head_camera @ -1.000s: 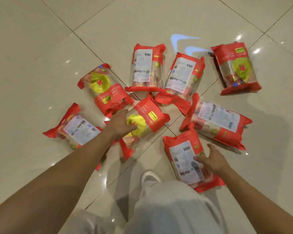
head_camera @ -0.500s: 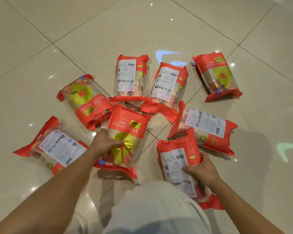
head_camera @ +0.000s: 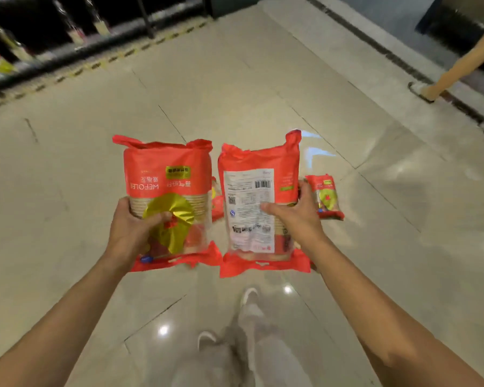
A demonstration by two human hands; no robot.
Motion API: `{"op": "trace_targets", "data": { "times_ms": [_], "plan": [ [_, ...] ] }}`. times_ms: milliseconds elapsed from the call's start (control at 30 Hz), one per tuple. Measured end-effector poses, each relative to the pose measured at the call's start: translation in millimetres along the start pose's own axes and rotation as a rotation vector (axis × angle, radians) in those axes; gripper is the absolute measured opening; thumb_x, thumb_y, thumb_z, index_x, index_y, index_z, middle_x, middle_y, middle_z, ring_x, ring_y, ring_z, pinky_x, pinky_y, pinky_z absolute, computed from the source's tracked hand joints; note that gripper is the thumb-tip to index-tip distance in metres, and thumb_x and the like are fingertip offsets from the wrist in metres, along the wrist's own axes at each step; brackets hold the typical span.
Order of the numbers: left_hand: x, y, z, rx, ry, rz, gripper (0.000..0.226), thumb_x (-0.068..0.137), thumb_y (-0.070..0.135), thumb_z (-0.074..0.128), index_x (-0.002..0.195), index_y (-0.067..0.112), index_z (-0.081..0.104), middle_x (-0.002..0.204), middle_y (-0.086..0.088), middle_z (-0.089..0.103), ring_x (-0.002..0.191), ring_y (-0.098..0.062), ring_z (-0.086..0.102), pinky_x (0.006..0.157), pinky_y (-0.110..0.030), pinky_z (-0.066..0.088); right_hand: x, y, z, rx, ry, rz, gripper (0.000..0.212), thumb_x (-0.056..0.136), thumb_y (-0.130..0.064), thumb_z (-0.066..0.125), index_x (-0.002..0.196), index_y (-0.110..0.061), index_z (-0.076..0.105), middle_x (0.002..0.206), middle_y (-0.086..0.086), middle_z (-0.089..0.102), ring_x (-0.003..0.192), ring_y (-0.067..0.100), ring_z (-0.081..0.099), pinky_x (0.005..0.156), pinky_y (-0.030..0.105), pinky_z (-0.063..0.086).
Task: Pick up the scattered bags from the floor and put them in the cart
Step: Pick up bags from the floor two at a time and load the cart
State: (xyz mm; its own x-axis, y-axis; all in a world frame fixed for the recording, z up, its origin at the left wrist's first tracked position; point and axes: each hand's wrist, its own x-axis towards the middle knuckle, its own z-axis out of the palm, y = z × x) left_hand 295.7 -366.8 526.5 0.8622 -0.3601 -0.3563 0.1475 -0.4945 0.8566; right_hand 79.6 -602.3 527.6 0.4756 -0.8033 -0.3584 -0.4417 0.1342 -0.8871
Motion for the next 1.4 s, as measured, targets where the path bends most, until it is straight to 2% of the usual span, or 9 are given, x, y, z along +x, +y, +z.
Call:
{"op": "trace_targets", "data": {
  "times_ms": [100,233,333,433,533,900,1033,1167,1400],
  "plan": [
    [-86.3,71.2,-74.7,-0.066,0.109,0.07,0.068,0.066,0.017,0.093,0.121,0.015,0.052,0.101,0.0,0.069,0.084,-0.015,0.067,0.065,-0.032,0.054,-65.7,-96.0,-7.5,0.003,-0.079,-0.145,0.07,0.067,-0.017,0.092,0.122,-0.022,0.05,0.098,-0.016,0.069,0.077,-0.013,0.066,0.072,0.014,0.055],
    [-219.2,112.4,-150.6,-0.177,0.317,0.139,0.068,0.063,0.012,0.093,0.119,0.012,0.054,0.098,0.0,0.069,0.075,-0.006,0.067,0.055,-0.013,0.052,-160.2,-170.4,-2.7,0.078,-0.246,-0.314,0.067,0.065,-0.015,0.091,0.119,-0.023,0.051,0.104,-0.009,0.073,0.088,0.004,0.072,0.083,0.035,0.058],
    [-311.3,101.3,-184.1,-0.24,0.461,0.136,0.077,0.047,0.032,0.093,0.114,0.017,0.059,0.096,0.003,0.075,0.074,-0.002,0.073,0.059,-0.016,0.055,-219.2,-189.3,6.3,0.096,-0.391,-0.386,0.073,0.059,-0.023,0.092,0.121,-0.023,0.052,0.105,-0.008,0.073,0.087,0.005,0.072,0.083,0.038,0.058],
    [-418.0,77.8,-215.5,-0.282,0.669,0.124,0.074,0.038,0.04,0.09,0.104,0.025,0.06,0.093,0.005,0.077,0.074,0.001,0.073,0.067,-0.022,0.057,-288.8,-196.0,20.0,0.093,-0.581,-0.464,0.073,0.061,-0.019,0.092,0.122,-0.022,0.053,0.106,-0.005,0.073,0.087,0.007,0.072,0.084,0.041,0.058],
    [-521.5,50.2,-241.6,-0.276,0.855,0.079,0.065,0.051,0.018,0.095,0.104,0.024,0.059,0.097,0.004,0.073,0.072,0.006,0.071,0.064,-0.014,0.054,-365.5,-190.5,41.7,0.103,-0.781,-0.509,0.068,0.069,-0.011,0.09,0.126,-0.019,0.053,0.108,-0.003,0.072,0.092,0.014,0.073,0.086,0.043,0.059],
    [-848.1,-101.7,-293.8,-0.428,1.453,-0.156,0.062,0.052,0.024,0.093,0.104,0.025,0.06,0.102,0.003,0.075,0.088,-0.01,0.074,0.075,-0.027,0.056,-685.4,-116.0,122.1,0.006,-1.385,-0.589,0.06,0.072,-0.003,0.085,0.121,-0.019,0.054,0.101,-0.005,0.073,0.08,0.004,0.073,0.073,0.029,0.059],
    [-927.7,-171.2,-308.2,-0.475,1.542,-0.215,0.056,0.071,0.011,0.091,0.116,0.02,0.058,0.102,0.005,0.071,0.088,-0.006,0.068,0.063,-0.014,0.051,-790.6,-70.2,149.8,-0.053,-1.492,-0.626,0.059,0.072,-0.002,0.085,0.12,-0.019,0.057,0.101,-0.002,0.075,0.082,0.009,0.075,0.074,0.033,0.06],
    [-980.2,-240.5,-336.8,-0.559,1.539,-0.276,0.064,0.069,0.018,0.093,0.122,0.021,0.057,0.107,0.002,0.073,0.093,-0.013,0.071,0.074,-0.028,0.054,-871.9,-24.8,183.7,-0.099,-1.513,-0.625,0.061,0.071,-0.002,0.086,0.123,-0.018,0.058,0.101,-0.003,0.076,0.085,0.011,0.075,0.072,0.029,0.06],
    [-971.2,-350.0,-374.3,-0.728,1.463,-0.465,0.059,0.071,0.02,0.092,0.115,0.021,0.053,0.104,0.0,0.069,0.093,-0.021,0.069,0.082,-0.039,0.057,-900.4,34.4,268.8,-0.327,-1.418,-0.553,0.064,0.068,-0.014,0.091,0.118,-0.022,0.051,0.103,0.001,0.072,0.089,0.017,0.072,0.081,0.041,0.059]
  ]
}}
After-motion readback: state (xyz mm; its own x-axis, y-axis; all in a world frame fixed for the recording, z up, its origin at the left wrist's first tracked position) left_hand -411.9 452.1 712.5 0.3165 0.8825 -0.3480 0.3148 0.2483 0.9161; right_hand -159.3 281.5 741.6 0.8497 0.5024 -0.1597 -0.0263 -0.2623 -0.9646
